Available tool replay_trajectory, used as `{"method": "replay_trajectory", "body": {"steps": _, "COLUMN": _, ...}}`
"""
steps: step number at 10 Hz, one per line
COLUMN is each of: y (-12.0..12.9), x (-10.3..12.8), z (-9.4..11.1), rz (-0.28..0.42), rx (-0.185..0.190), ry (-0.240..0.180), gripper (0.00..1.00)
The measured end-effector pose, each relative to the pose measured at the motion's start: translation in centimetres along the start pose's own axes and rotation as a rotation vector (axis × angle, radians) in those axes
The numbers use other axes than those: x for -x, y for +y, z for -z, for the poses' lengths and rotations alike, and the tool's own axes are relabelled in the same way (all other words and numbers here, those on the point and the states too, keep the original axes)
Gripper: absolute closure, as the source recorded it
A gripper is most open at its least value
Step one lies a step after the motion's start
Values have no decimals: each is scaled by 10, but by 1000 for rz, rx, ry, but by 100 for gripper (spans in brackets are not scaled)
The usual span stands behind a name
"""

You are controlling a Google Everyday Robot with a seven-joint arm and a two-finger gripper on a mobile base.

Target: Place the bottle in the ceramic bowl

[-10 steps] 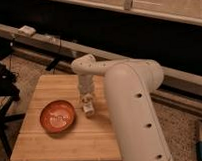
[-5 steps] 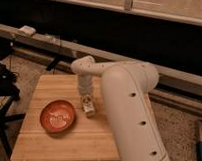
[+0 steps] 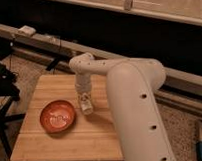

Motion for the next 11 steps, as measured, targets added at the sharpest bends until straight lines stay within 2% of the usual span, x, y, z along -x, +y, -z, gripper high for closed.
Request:
{"method": "replay_trajectory", "body": {"steps": 1, "y": 12, "x": -4, "z": 18, "rz": 48, "rx": -4, "ry": -28, "gripper": 100}}
{"method": "replay_trajectory", "body": {"steps": 4, "y": 64, "x": -2, "z": 40, "rz": 207, "rx": 5, "ry": -102, "gripper": 100}}
{"method": "replay_trajectory", "body": {"steps": 6, "y": 87, "x": -6, "z": 44, "rz": 321, "rx": 25, "ry": -121, "gripper": 100}}
{"method": "replay_trajectory", "body": {"steps": 7, "y": 100, "x": -7, "z": 39, "rz": 383, "rx": 42, "ry": -119, "gripper": 100}}
{"method": "replay_trajectory", "body": {"steps": 9, "y": 108, "x": -7, "z": 33, "rz": 419, "rx": 60, "ry": -108, "gripper": 90}}
{"method": "replay_trajectory", "body": {"steps": 11, "y": 112, "x": -7, "z": 29, "rz": 446, "rx": 77, "ry": -100, "gripper": 68}}
